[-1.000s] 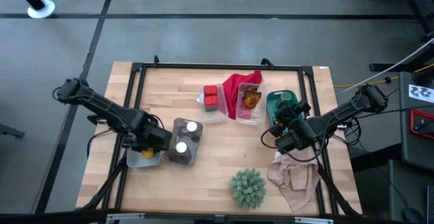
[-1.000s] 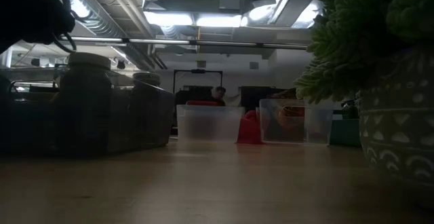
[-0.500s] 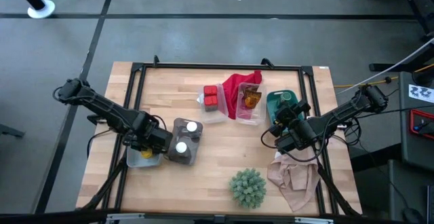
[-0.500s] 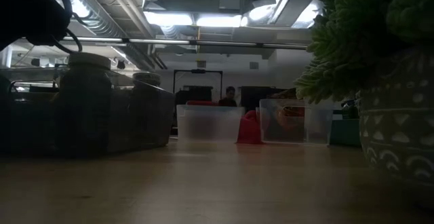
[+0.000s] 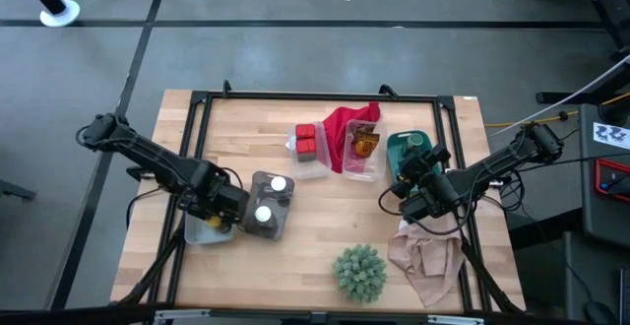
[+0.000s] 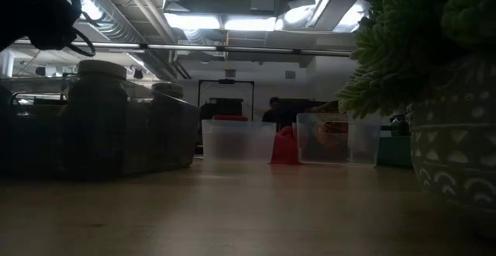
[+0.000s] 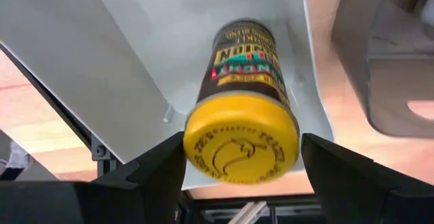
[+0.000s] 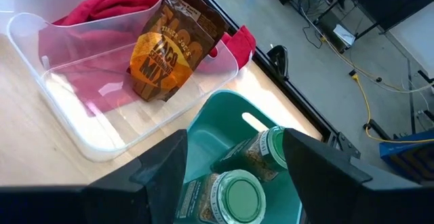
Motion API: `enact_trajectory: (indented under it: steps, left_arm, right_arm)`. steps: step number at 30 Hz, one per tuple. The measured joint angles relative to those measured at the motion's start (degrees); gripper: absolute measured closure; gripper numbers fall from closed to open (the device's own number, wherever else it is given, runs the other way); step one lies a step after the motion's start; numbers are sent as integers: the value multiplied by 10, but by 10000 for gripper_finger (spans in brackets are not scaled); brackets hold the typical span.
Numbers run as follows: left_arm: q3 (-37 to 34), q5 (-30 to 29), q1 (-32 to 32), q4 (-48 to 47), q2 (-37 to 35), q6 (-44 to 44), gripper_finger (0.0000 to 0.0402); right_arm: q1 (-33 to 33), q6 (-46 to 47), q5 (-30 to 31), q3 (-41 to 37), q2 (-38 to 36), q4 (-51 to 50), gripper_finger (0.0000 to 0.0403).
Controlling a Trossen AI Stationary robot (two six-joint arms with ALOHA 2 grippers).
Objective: Sort spices by type
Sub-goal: Put the yellow seasoning bottle into the gray bin, then return to Home Position
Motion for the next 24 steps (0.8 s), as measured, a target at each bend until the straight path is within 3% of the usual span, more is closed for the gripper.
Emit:
enact_trajectory:
  steps: [7, 11, 17, 24]
  left_arm:
    - [0, -16, -2, 0, -51, 25, 132]
    - [0, -68, -2, 0, -92, 59, 132]
    - [0, -176, -1, 0, -153, 110, 133]
    - [0, -203, -1, 0, -205, 149, 134]
  right_arm:
    - [0, -2, -2, 0, 0, -9, 160]
    - [0, -20, -11, 0, -14, -25, 160]
    - [0, -27, -16, 0, -74, -24, 160]
    - [0, -49, -16, 0, -164, -24, 160]
